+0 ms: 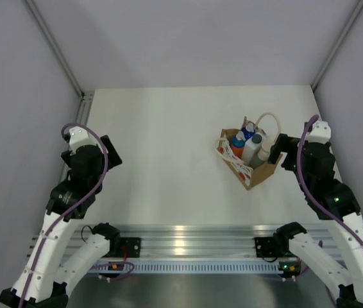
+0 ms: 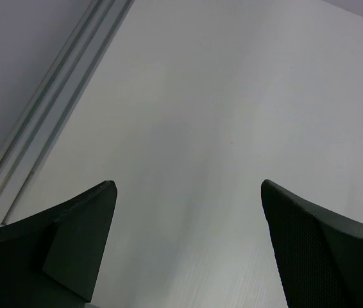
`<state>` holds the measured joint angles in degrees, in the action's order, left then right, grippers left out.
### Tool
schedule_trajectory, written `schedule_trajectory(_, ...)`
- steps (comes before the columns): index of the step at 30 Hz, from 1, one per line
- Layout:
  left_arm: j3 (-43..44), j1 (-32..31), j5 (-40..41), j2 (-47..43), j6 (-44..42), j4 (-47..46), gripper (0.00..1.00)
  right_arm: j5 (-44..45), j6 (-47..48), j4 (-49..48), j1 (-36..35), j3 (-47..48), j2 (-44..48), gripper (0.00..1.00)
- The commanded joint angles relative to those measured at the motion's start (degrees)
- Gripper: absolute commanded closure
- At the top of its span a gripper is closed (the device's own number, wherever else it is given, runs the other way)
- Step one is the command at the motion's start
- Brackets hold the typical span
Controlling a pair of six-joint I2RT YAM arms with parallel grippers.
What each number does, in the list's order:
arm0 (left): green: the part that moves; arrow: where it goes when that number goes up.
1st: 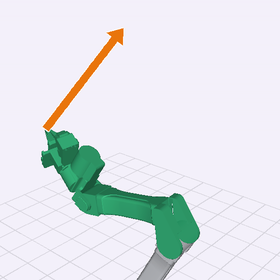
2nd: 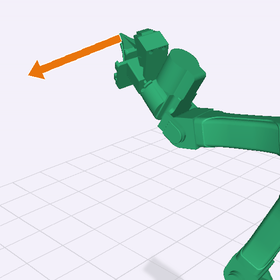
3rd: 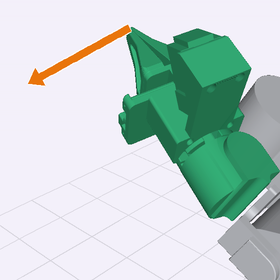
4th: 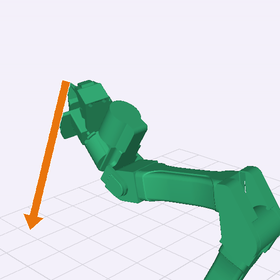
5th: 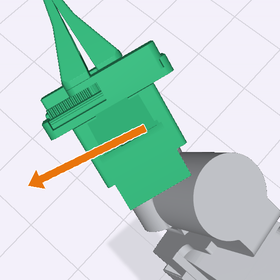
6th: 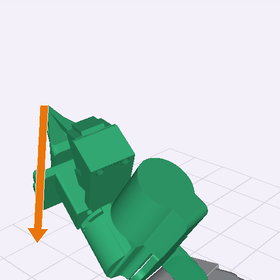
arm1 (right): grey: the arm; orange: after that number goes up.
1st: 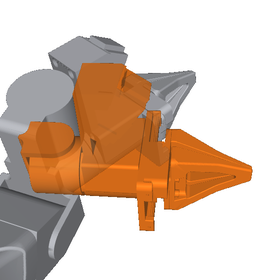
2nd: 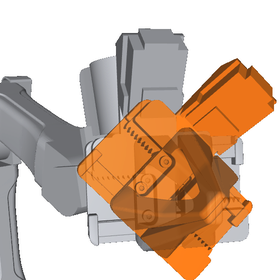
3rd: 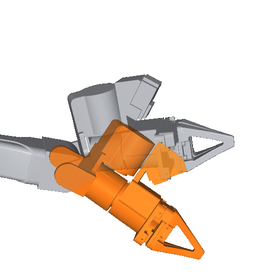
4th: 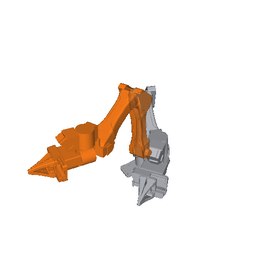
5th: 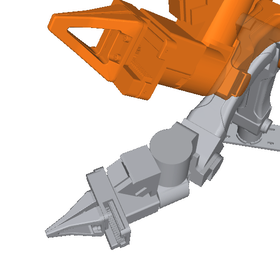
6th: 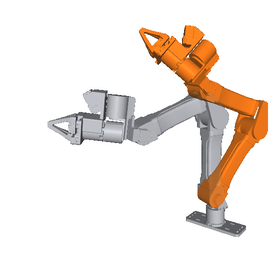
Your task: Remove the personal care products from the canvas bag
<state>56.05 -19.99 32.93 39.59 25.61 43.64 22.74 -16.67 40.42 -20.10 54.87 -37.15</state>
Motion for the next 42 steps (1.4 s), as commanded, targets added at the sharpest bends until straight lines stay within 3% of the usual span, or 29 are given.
schedule_trajectory(1,0.0,0.0,0.7,-0.3,0.5,-1.4,0.02,0.7,-0.4,0.6,-0.5,2.6,0.2,0.01)
schedule_trajectory(9,0.1,0.3,-0.1,0.5,0.4,-1.4,0.02,-3.0,0.0,-1.4,-0.6,2.1,-1.1,0.01)
schedule_trajectory(18,0.1,0.3,-1.5,1.3,0.3,-1.5,0.02,-5.4,0.2,-4.1,-0.5,0.9,-10.6,0.01)
schedule_trajectory(27,0.2,0.3,-3.7,2.9,0.2,-1.5,0.02,-4.8,1.8,-8.3,-1.2,0.5,-18.7,0.29)
schedule_trajectory(35,0.2,0.4,-4.5,3.6,0.1,-1.6,0.02,-1.6,1.5,-13.1,-1.3,-1.4,-22.4,0.33)
schedule_trajectory(42,0.2,0.3,-5.0,3.7,0.1,-1.6,0.02,-0.9,1.0,-22.2,-1.3,-7.4,-20.3,0.37)
